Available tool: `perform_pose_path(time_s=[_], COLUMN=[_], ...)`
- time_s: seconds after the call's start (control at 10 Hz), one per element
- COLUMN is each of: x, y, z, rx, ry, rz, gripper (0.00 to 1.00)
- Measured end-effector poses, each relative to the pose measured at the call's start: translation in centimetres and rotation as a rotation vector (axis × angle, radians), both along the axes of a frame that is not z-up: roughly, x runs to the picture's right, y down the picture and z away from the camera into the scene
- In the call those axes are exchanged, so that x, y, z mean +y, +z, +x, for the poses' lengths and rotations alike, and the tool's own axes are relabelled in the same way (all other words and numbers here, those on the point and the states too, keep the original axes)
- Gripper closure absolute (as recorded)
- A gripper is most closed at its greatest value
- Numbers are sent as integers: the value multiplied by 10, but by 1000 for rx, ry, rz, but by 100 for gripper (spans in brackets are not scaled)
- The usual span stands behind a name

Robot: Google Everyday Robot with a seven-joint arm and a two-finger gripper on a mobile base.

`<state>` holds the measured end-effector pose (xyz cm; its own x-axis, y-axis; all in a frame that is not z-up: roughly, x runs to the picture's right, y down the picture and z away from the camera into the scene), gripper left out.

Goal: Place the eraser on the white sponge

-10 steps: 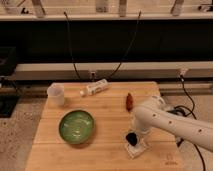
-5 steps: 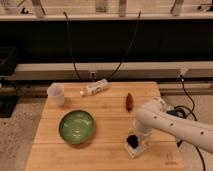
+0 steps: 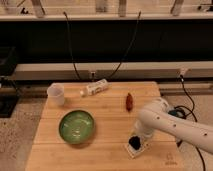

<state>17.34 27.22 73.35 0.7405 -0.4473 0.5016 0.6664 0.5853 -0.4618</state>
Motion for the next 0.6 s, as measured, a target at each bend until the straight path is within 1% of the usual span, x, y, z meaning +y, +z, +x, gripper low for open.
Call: perform_pose_path(time_s=[0.3,0.4,0.5,0.6], x=[0,-1,-1,-1], y=[-2,-2,-2,-3], z=[-1,-2,-1,-1], rx=[1,0,0,0], ry=[-1,-1,0,-1], rz=[2,3,3,3], gripper=[58,51,38,27])
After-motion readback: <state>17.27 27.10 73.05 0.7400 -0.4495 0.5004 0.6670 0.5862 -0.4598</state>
